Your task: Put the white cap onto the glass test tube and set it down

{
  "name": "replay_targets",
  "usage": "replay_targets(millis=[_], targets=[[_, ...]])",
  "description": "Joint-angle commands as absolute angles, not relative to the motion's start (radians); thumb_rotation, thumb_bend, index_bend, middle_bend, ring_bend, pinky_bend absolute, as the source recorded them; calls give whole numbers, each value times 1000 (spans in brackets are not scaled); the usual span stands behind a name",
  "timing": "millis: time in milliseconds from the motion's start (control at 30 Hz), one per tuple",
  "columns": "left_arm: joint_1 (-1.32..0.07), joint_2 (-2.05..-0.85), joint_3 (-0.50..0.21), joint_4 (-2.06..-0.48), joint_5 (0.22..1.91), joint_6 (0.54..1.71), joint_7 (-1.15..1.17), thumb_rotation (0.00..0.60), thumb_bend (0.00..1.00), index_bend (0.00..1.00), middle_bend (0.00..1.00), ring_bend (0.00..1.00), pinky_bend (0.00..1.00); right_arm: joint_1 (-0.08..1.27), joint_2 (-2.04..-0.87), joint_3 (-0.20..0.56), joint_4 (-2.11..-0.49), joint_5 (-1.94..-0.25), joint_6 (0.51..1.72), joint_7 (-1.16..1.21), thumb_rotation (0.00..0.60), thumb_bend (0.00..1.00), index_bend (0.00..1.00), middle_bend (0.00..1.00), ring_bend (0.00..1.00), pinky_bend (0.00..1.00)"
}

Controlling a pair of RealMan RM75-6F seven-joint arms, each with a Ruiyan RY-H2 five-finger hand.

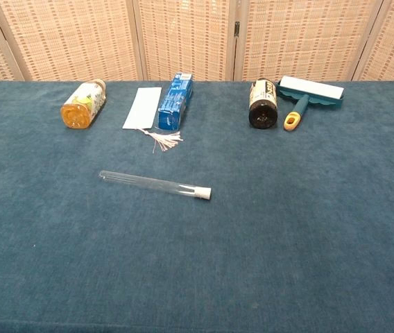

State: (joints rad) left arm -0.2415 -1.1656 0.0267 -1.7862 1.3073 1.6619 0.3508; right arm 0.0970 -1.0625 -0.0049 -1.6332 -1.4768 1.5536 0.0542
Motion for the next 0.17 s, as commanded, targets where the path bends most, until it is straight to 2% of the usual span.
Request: replay_targets(millis=[33, 167], targets=[[-227, -1162, 16, -1798, 1305, 1660, 356, 600, 274, 314, 473, 486, 456, 86, -1057, -1, -1642, -1477, 1561, 57, 600, 383, 431, 490, 506, 666], [-209, -1159, 11, -1807, 1305, 1653, 361, 600, 274, 315, 473, 486, 454, 74, -1053, 2, -1648, -1481, 1566, 54, 600, 383, 431, 490, 506, 666]])
